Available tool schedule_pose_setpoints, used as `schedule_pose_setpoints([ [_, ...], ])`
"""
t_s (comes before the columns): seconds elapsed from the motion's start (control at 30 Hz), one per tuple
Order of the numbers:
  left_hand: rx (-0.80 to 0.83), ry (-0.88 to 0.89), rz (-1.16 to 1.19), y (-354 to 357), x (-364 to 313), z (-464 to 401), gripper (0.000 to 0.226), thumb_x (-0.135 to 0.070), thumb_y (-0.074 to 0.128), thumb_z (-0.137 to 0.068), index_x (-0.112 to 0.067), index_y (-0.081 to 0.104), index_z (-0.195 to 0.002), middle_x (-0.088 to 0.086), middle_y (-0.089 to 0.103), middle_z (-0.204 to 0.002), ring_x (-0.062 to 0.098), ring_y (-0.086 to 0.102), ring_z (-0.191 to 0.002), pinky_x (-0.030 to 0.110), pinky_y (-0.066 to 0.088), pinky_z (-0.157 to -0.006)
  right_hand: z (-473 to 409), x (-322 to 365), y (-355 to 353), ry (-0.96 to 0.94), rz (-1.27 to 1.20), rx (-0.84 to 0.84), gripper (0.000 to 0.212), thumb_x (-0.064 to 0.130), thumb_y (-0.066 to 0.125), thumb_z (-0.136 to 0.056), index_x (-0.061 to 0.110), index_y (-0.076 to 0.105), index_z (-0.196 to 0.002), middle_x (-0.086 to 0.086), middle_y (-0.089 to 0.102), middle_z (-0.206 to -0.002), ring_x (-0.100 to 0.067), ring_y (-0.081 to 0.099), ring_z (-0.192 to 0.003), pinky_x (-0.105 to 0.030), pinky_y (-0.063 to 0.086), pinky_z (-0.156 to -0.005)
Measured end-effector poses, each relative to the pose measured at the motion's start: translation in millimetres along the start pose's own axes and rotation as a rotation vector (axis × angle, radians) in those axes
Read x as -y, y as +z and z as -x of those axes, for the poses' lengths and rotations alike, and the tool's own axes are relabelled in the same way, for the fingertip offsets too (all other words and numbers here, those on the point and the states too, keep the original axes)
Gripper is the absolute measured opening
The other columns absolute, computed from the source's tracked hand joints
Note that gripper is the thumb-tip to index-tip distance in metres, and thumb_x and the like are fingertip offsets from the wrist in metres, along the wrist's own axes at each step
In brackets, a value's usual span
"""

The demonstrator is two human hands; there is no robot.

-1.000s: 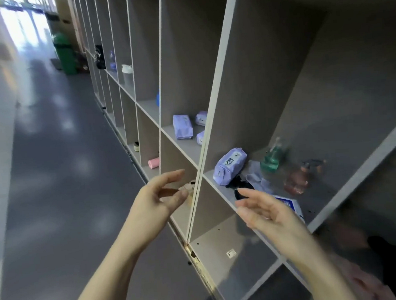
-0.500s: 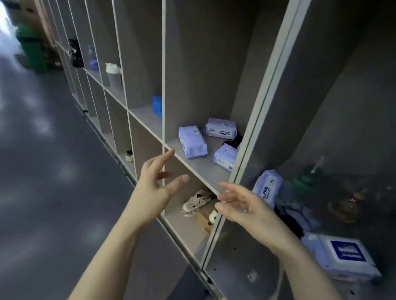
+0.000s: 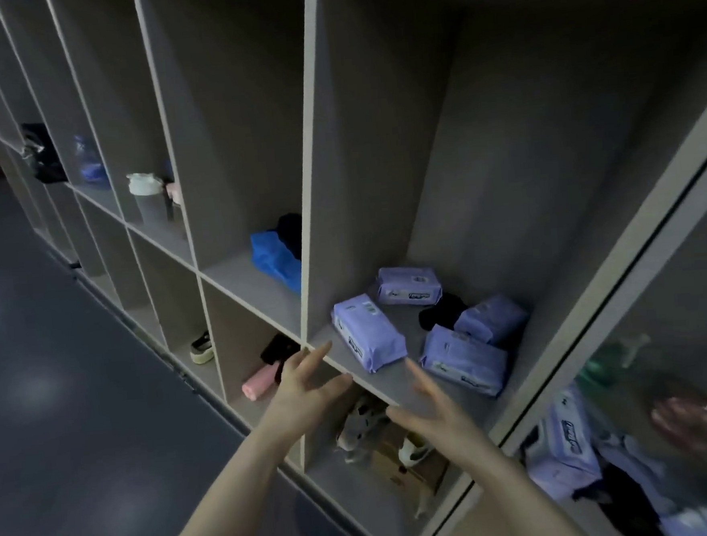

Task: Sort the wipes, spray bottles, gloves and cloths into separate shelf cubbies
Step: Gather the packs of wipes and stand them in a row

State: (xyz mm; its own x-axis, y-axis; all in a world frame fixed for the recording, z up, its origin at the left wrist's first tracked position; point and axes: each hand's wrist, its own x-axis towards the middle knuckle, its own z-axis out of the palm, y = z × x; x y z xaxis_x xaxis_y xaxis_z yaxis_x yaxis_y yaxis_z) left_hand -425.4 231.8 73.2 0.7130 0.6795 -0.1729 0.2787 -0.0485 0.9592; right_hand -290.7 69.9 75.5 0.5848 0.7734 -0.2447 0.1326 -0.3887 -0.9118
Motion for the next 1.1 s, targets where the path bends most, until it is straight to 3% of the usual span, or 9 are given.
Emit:
schedule_pose_setpoints([
  [0.13, 0.053, -0.01, -0.051, -5.8, 6.2, -65.9, 0.067, -0.035, 0.073, -0.077, -0.039, 0.042, -0.137, -0.004, 0.02, -0.154, 0.018, 0.027, -0.141, 0.036, 0.026, -0.115, -67.0, -5.0, 4.9, -0.006, 0.075, -0.034, 0.084, 0.042, 0.07, -0.08, 0.046, 0.016, -0.145, 0.018, 0.021, -0.149, -0.005, 0.02, -0.139, -0.026, 0.03, -0.106],
  [0.27, 0.134, -0.062, 0.033, -9.9, 7.8, -127.0, 0.069, -0.029, 0.072, -0.08, -0.033, 0.04, -0.14, -0.003, 0.035, -0.15, 0.015, 0.035, -0.136, 0.03, 0.03, -0.111, -145.1, -20.1, 6.1, -0.043, 0.287, -0.038, 0.082, 0.047, 0.068, -0.08, 0.052, 0.013, -0.141, 0.016, 0.015, -0.155, -0.01, 0.013, -0.145, -0.031, 0.029, -0.11],
  [0.53, 0.208, -0.185, 0.084, -12.0, 7.0, -211.5, 0.059, -0.018, 0.06, -0.091, -0.019, 0.035, -0.145, 0.0, 0.043, -0.146, 0.016, 0.043, -0.129, 0.026, 0.035, -0.097, -260.1, -39.2, 15.4, 0.131, 0.826, -0.105, 0.091, 0.061, 0.059, -0.078, 0.038, 0.007, -0.149, -0.002, 0.015, -0.157, -0.027, 0.018, -0.143, -0.039, 0.019, -0.113],
  [0.7, 0.263, -0.223, -0.038, -17.6, 12.9, -247.4, 0.055, -0.026, 0.062, -0.089, -0.022, 0.042, -0.141, 0.003, 0.051, -0.14, 0.022, 0.05, -0.127, 0.039, 0.035, -0.108, -278.9, -50.4, 25.6, 0.221, 1.044, -0.188, 0.1, 0.066, 0.055, -0.074, 0.04, -0.007, -0.148, -0.013, 0.034, -0.146, -0.033, 0.039, -0.128, -0.039, 0.031, -0.104],
  [0.8, 0.343, -0.215, -0.085, -19.6, 14.6, -259.6, 0.046, -0.024, 0.06, -0.091, -0.021, 0.048, -0.136, 0.005, 0.057, -0.134, 0.022, 0.056, -0.119, 0.029, 0.046, -0.094, -276.7, -50.0, 27.8, 0.3, 0.793, -0.255, 0.097, 0.061, 0.062, -0.072, 0.039, 0.007, -0.149, -0.011, 0.041, -0.139, -0.031, 0.044, -0.126, -0.035, 0.038, -0.101],
  [0.87, 0.393, -0.188, -0.089, -19.2, 11.9, -261.2, 0.04, -0.014, 0.054, -0.095, -0.018, 0.046, -0.134, 0.002, 0.057, -0.123, 0.009, 0.061, -0.094, 0.017, 0.046, -0.068, -268.7, -45.8, 27.8, 0.3, 0.306, -0.342, 0.082, 0.045, 0.071, -0.074, 0.029, 0.033, -0.144, -0.005, 0.052, -0.132, -0.022, 0.054, -0.116, -0.025, 0.042, -0.089],
  [0.9, 0.425, -0.185, -0.084, -17.9, 10.0, -261.1, 0.039, -0.011, 0.051, -0.096, -0.017, 0.044, -0.134, 0.001, 0.053, -0.121, 0.0, 0.059, -0.082, 0.019, 0.047, -0.066, -265.0, -48.2, 28.2, 0.319, 0.02, -0.375, 0.068, 0.034, 0.073, -0.077, 0.021, 0.046, -0.137, -0.002, 0.059, -0.125, -0.018, 0.058, -0.107, -0.022, 0.043, -0.081],
  [1.0, 0.478, -0.138, -0.192, -11.6, 15.0, -263.6, 0.057, -0.023, 0.054, -0.095, -0.028, 0.028, -0.145, -0.003, 0.05, -0.129, 0.012, 0.058, -0.109, 0.029, 0.044, -0.087, -254.1, -66.8, 35.8, 0.44, -0.57, -0.293, 0.046, 0.031, 0.067, -0.081, 0.008, 0.062, -0.121, -0.005, 0.07, -0.111, -0.019, 0.066, -0.093, -0.026, 0.05, -0.074],
  [1.1, 0.566, -0.104, -0.201, -1.0, 40.3, -272.8, 0.07, -0.03, 0.061, -0.088, -0.028, 0.023, -0.146, 0.0, 0.049, -0.135, 0.017, 0.051, -0.119, 0.022, 0.042, -0.092, -251.9, -77.4, 47.8, 0.455, -0.673, -0.372, 0.038, 0.023, 0.058, -0.088, 0.008, 0.059, -0.124, -0.007, 0.072, -0.097, -0.016, 0.065, -0.077, -0.024, 0.051, -0.067],
])
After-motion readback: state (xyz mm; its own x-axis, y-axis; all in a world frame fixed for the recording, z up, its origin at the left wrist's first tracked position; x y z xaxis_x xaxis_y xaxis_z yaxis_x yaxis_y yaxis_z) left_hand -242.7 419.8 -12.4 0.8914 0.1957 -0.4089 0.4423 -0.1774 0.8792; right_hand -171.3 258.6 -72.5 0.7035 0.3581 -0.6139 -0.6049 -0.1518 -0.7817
